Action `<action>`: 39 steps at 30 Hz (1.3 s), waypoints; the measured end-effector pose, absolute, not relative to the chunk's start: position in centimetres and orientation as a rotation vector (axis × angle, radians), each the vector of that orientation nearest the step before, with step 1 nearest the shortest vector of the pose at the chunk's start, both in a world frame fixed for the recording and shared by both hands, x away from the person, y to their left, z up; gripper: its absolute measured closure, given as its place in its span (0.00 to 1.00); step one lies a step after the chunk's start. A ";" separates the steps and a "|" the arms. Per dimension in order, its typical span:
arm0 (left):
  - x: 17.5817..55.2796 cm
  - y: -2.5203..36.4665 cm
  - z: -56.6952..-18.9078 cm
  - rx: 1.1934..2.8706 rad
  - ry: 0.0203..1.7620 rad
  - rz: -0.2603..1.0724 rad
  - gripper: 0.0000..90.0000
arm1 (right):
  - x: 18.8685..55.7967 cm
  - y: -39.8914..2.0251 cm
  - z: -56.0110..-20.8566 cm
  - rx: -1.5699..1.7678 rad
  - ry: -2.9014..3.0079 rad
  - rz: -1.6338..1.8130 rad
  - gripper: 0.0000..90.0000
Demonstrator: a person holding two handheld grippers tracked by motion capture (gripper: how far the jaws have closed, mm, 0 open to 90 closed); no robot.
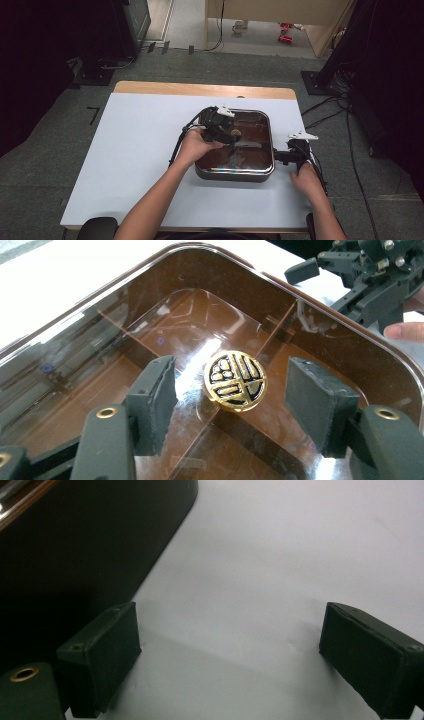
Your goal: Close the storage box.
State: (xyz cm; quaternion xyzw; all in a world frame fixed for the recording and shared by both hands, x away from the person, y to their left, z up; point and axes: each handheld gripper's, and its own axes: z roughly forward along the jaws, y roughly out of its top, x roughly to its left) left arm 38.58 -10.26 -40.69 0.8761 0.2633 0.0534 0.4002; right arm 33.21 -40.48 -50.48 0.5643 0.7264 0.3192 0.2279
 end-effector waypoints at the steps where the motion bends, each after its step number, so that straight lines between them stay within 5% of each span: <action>1: 38.5 -10.2 -40.7 2.224 0.663 0.163 0.39 | 33.2 -40.5 -50.5 1.554 2.000 0.880 0.10; 39: 34.9 1.5 -39.0 2.134 0.796 0.218 0.30 | 33.2 -40.5 -50.5 1.556 2.000 0.878 0.10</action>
